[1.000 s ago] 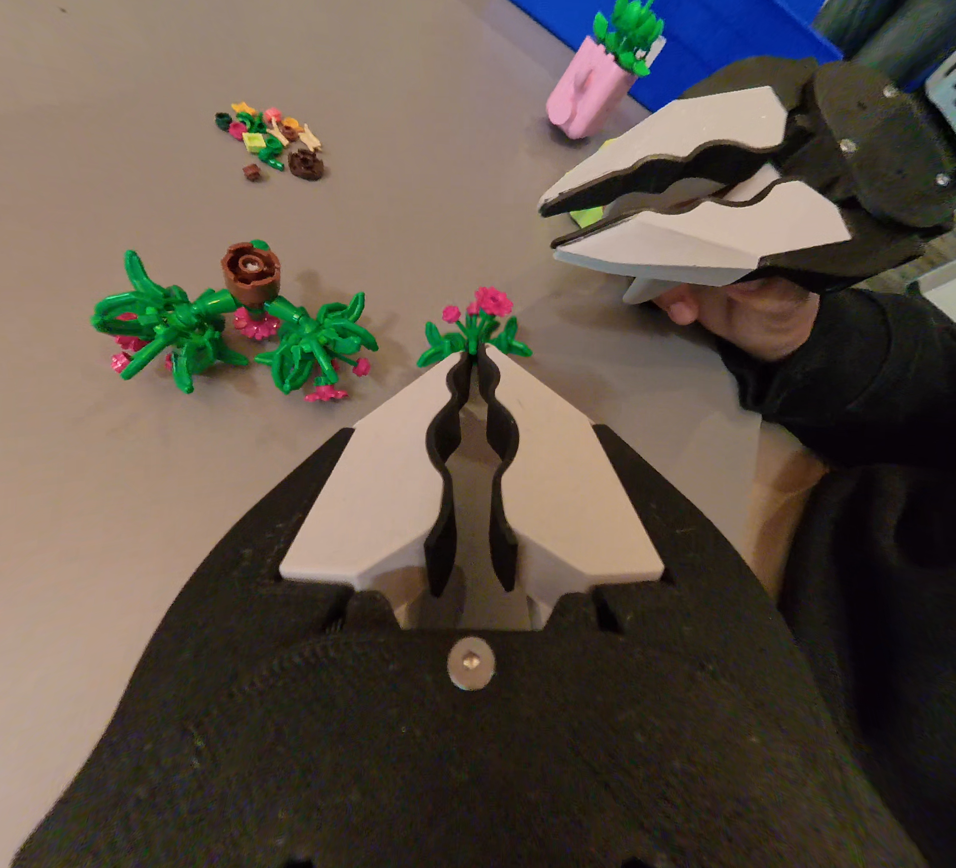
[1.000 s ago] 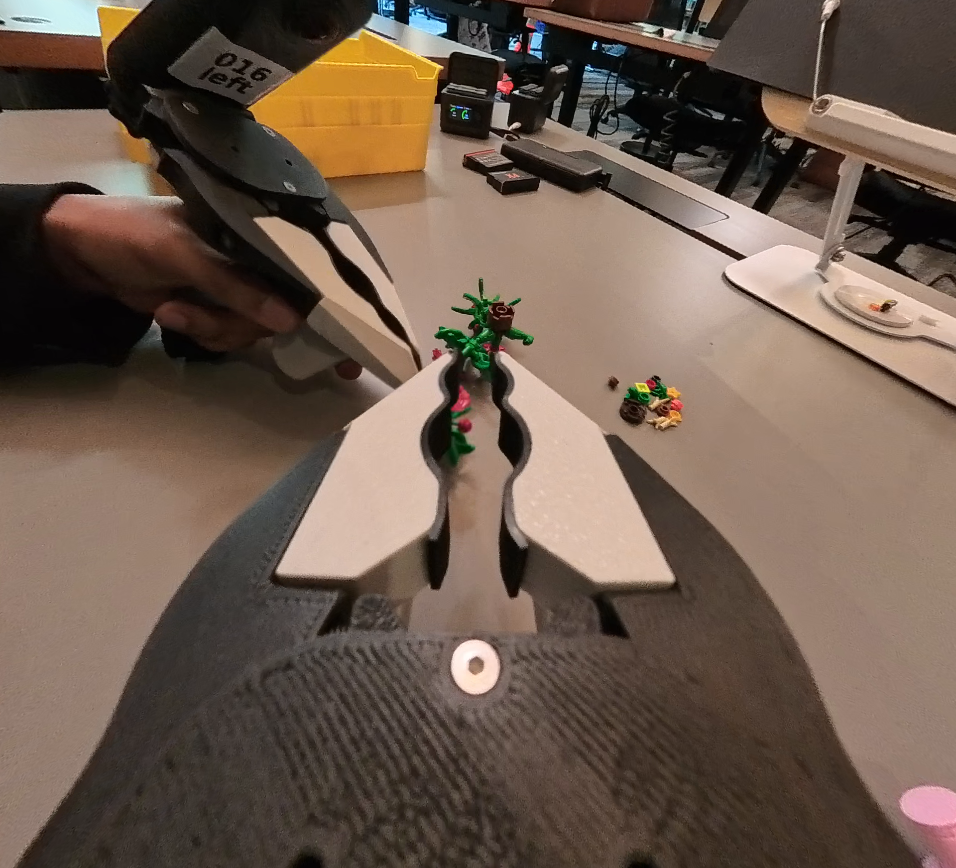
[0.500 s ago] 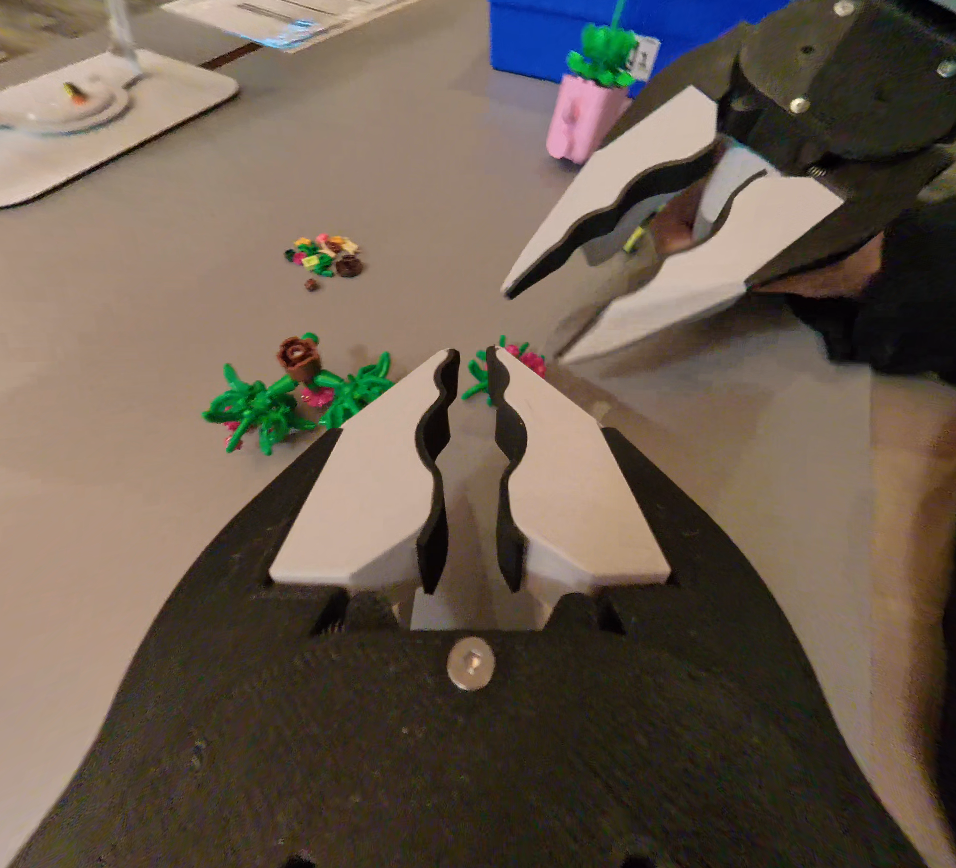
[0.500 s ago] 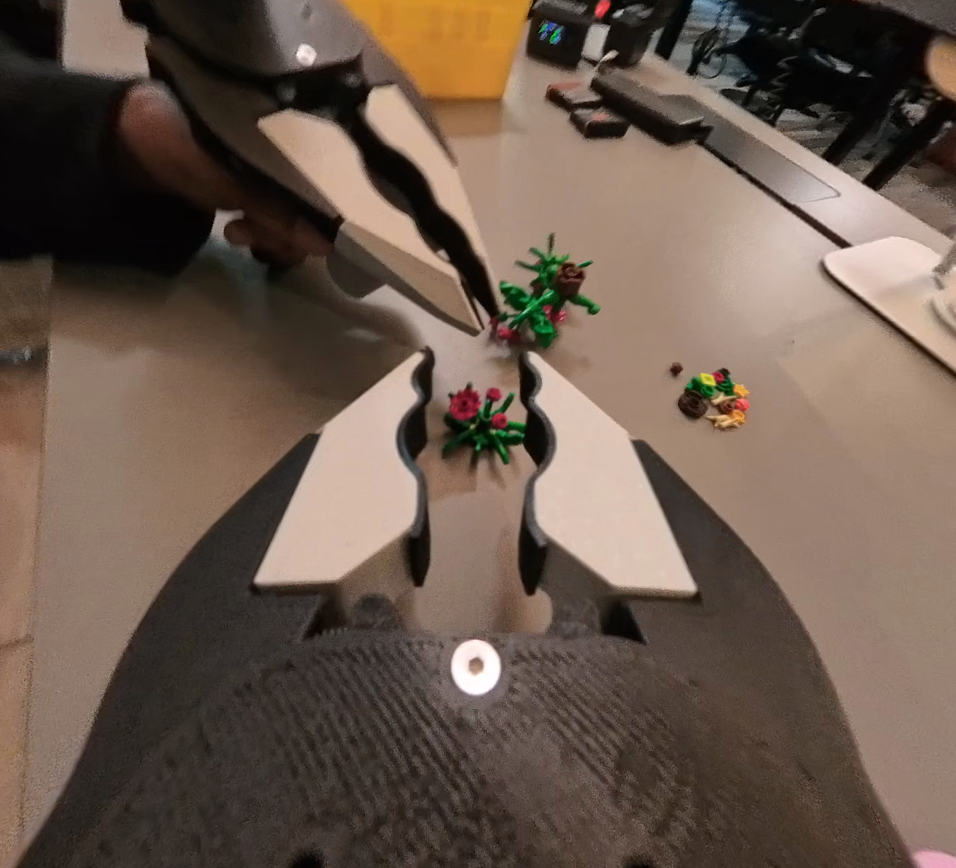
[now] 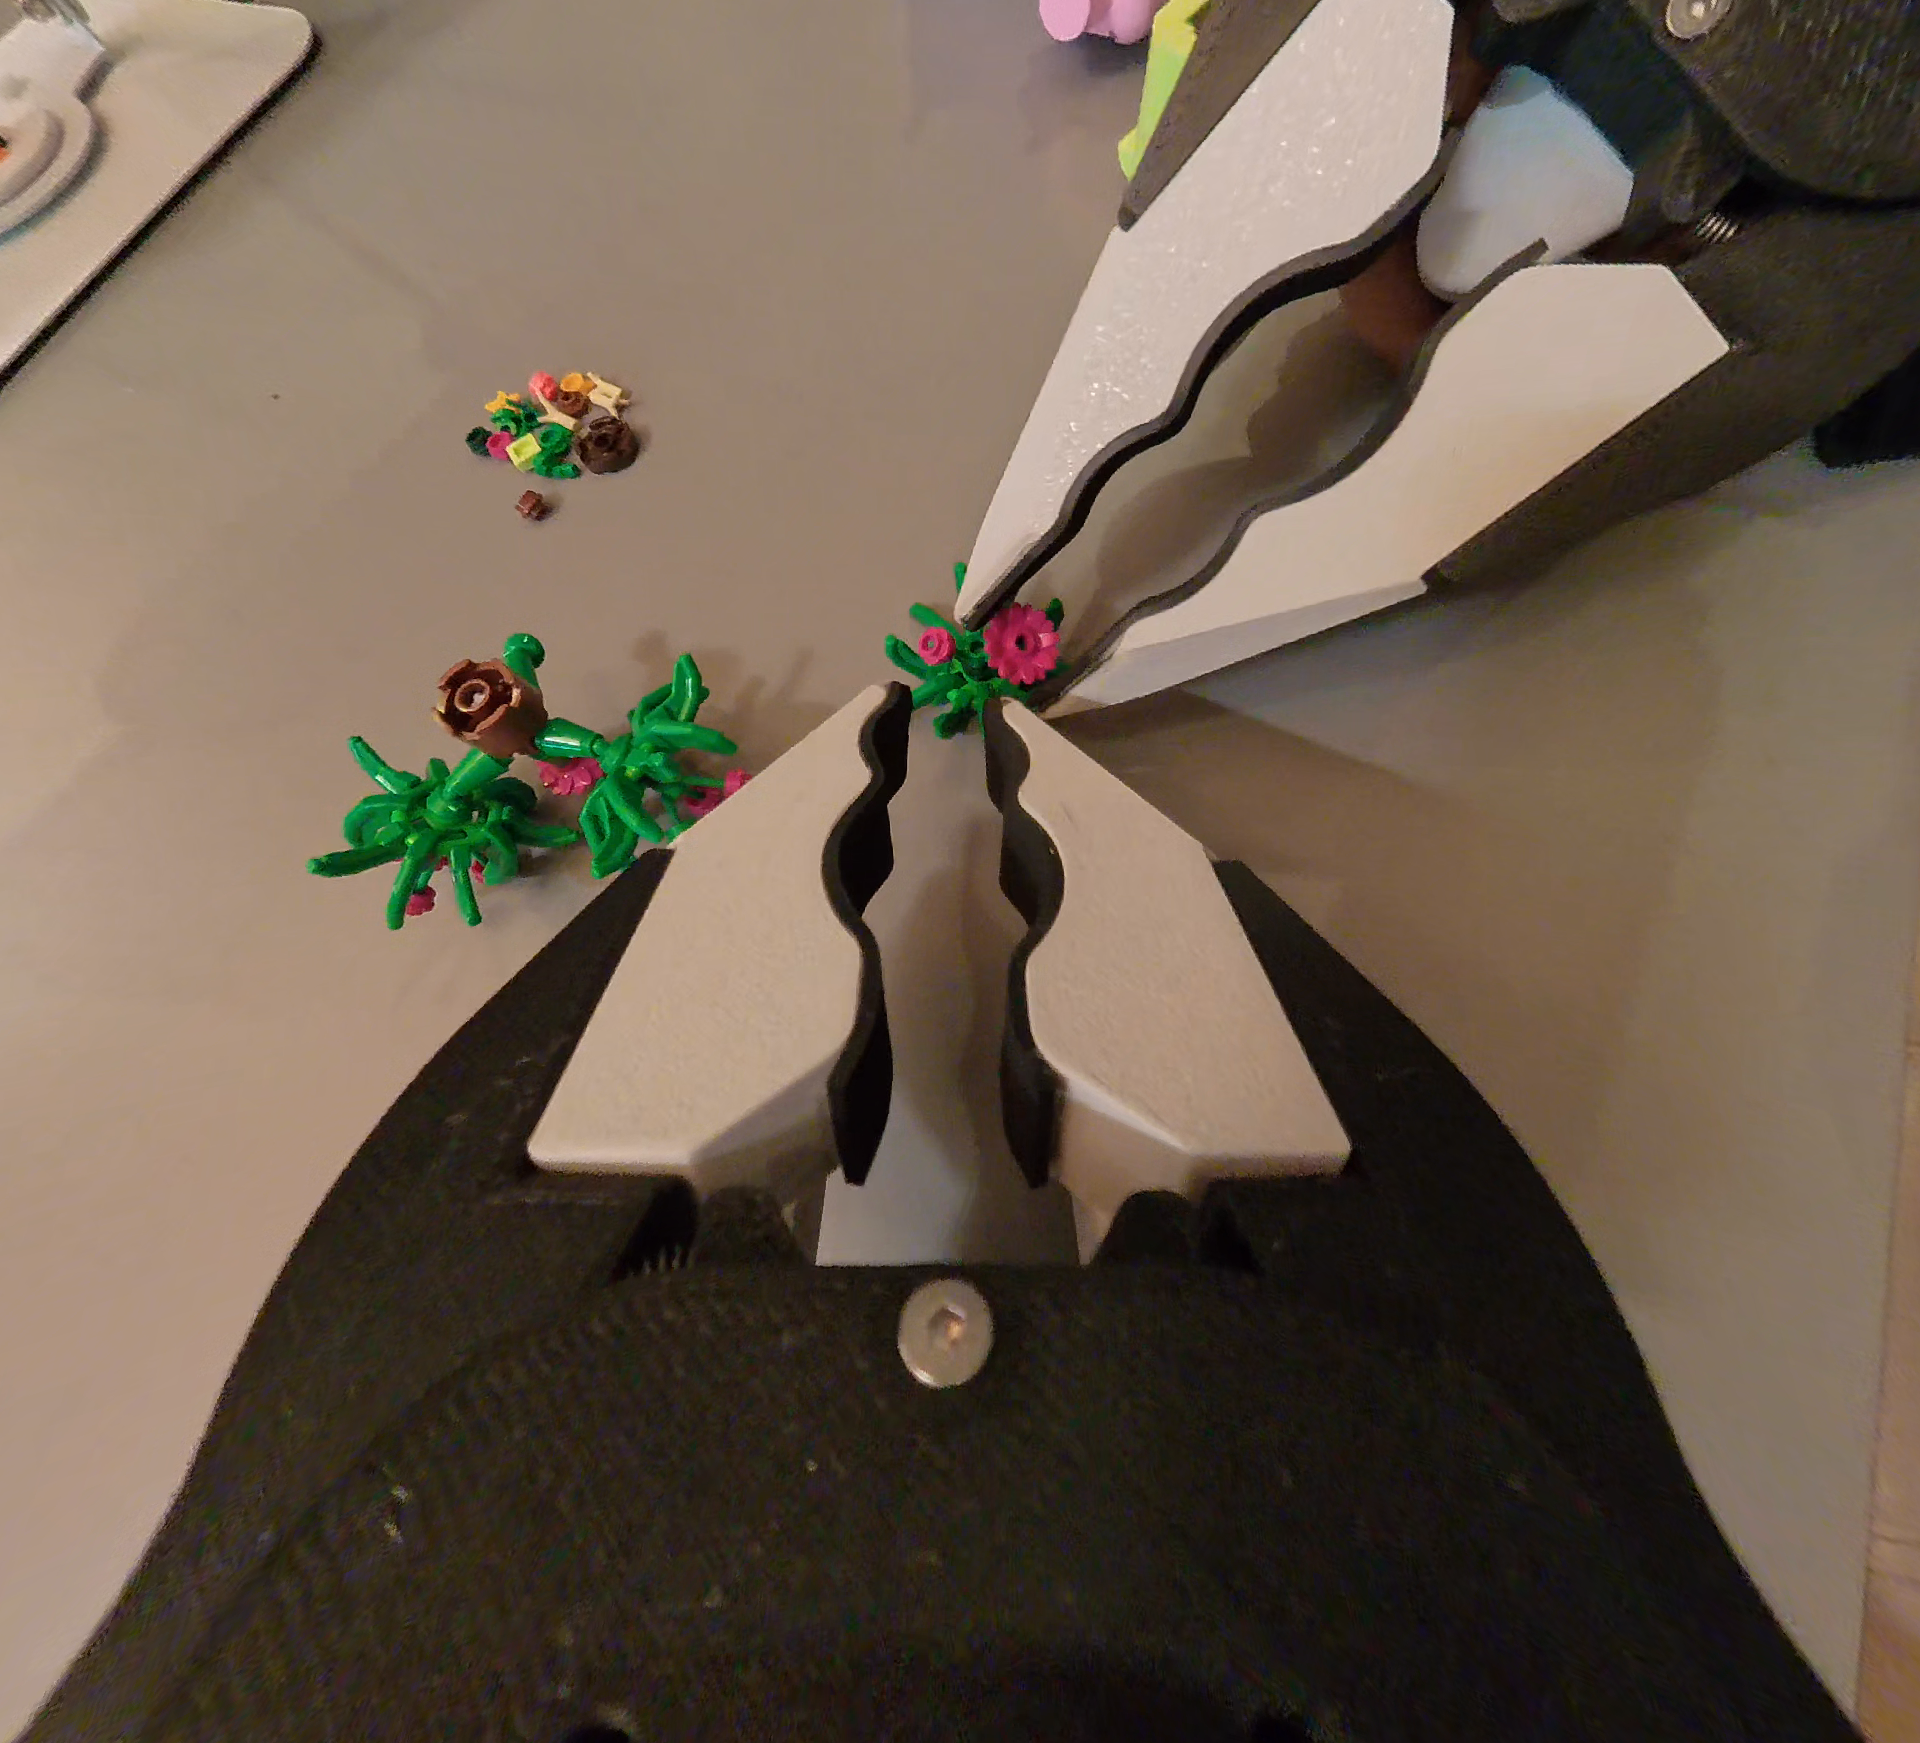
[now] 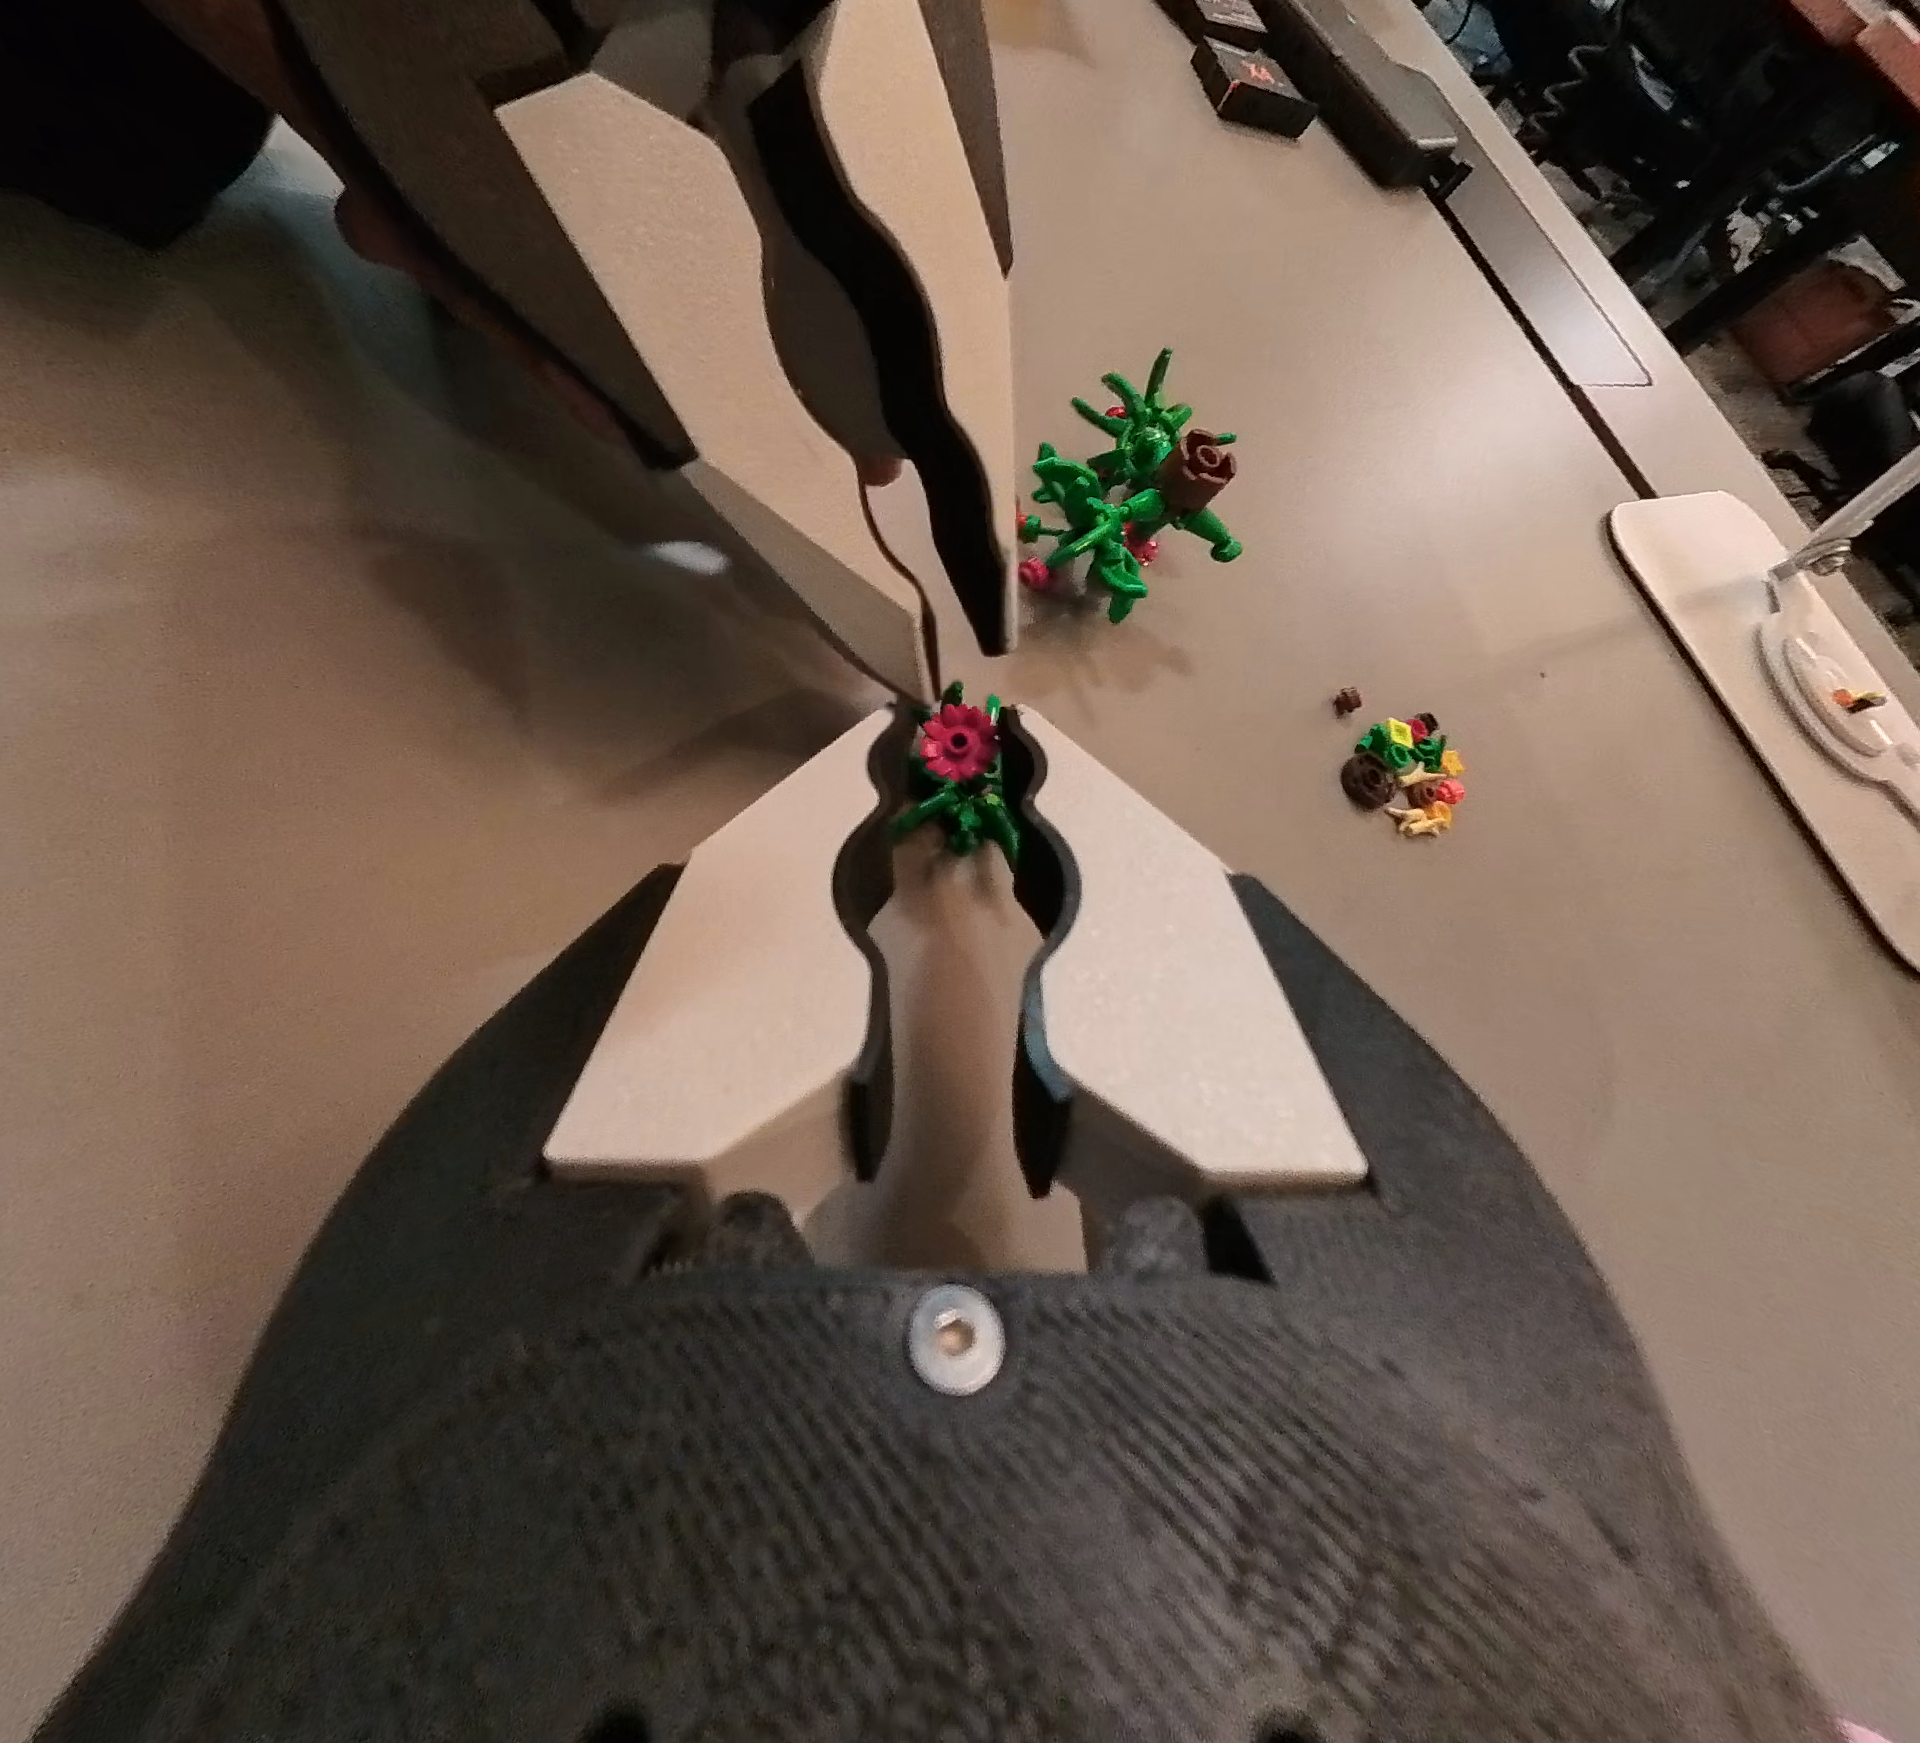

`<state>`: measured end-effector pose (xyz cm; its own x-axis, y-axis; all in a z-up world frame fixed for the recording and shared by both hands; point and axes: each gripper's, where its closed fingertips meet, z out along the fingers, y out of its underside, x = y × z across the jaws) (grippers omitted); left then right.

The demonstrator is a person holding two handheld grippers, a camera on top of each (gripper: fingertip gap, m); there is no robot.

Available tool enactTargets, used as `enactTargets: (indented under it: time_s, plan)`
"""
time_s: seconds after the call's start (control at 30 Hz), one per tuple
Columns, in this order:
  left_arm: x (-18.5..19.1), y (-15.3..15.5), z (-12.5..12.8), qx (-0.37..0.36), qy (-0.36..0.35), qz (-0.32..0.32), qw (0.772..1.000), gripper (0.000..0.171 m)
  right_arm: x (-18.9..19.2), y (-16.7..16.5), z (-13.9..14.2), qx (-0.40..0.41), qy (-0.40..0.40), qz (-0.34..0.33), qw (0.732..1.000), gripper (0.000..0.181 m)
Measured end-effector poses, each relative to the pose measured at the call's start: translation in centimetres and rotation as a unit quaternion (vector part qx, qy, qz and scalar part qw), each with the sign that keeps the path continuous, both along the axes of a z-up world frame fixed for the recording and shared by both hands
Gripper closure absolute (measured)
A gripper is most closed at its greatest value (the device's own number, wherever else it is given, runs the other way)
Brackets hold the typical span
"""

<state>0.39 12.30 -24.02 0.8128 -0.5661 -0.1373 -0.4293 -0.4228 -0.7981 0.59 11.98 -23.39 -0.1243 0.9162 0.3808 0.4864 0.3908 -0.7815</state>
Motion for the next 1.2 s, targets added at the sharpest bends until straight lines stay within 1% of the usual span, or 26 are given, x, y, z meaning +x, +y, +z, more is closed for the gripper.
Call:
enactTargets:
  time_s: [0.13,0.23,0.33,0.4,0.47,0.53,0.57,0.67,0.7,0.73,0.83,0.9,0.97,1.03,1.1,1.13,1.2]
  plan:
    - [0.2,-0.1,-0.5,-0.005,0.021,-0.005,1.0,0.159,0.1,0.3,-0.9,0.008,-0.027,-0.012,1.0,0.169]
    - [0.2,-0.1,-0.8,-0.003,0.04,-0.004,0.999,0.16,0.1,0.4,-0.9,0.013,-0.026,-0.014,0.999,0.169]
    - [0.3,-0.1,-0.7,0.008,0.048,-0.006,0.999,0.16,0.1,0.3,-0.7,-0.001,-0.023,-0.011,1.0,0.169]
    - [0.2,0.0,-0.5,0.01,0.042,-0.004,0.999,0.156,0.1,0.6,0.1,-0.019,0.002,-0.018,1.0,0.169]
    - [-0.3,0.3,0.0,0.018,0.024,0.015,0.999,0.149,0.3,1.2,1.8,-0.061,0.05,-0.03,0.996,0.169]
    - [-0.8,0.7,1.1,0.035,-0.011,0.029,0.999,0.144,0.6,2.0,3.7,-0.124,0.11,-0.039,0.985,0.169]
    - [-1.0,0.9,2.0,0.052,-0.038,0.038,0.997,0.143,0.8,2.1,4.8,-0.167,0.144,-0.035,0.975,0.169]
    - [-0.4,1.1,5.3,0.115,-0.143,0.041,0.982,0.141,1.4,1.7,7.9,-0.31,0.229,0.006,0.923,0.169]
    - [-0.2,1.0,6.0,0.135,-0.159,0.041,0.977,0.141,1.6,1.8,8.3,-0.338,0.242,0.014,0.91,0.169]
    - [-0.1,1.0,6.4,0.152,-0.158,0.042,0.975,0.141,1.7,1.8,8.6,-0.348,0.248,0.018,0.904,0.169]
    - [0.8,0.8,6.7,0.183,-0.131,0.031,0.974,0.144,1.7,1.7,8.7,-0.335,0.253,0.018,0.908,0.169]
    - [1.4,0.6,7.1,0.196,-0.139,0.021,0.97,0.144,1.5,1.3,8.6,-0.337,0.247,0.025,0.908,0.169]
    - [1.7,0.5,7.4,0.199,-0.155,0.019,0.968,0.141,1.3,1.0,8.6,-0.35,0.246,0.033,0.903,0.169]
    - [1.8,0.4,7.4,0.201,-0.155,0.016,0.967,0.137,1.3,0.9,8.8,-0.375,0.251,0.039,0.892,0.17]
    - [1.8,0.4,7.7,0.211,-0.155,0.019,0.965,0.137,1.2,0.9,9.0,-0.406,0.255,0.044,0.876,0.17]
    - [1.7,0.5,7.8,0.215,-0.154,0.021,0.964,0.138,1.2,1.0,8.9,-0.421,0.254,0.046,0.869,0.17]
    - [1.4,0.6,7.9,0.222,-0.155,0.033,0.962,0.145,1.2,1.1,8.9,-0.451,0.25,0.052,0.855,0.17]
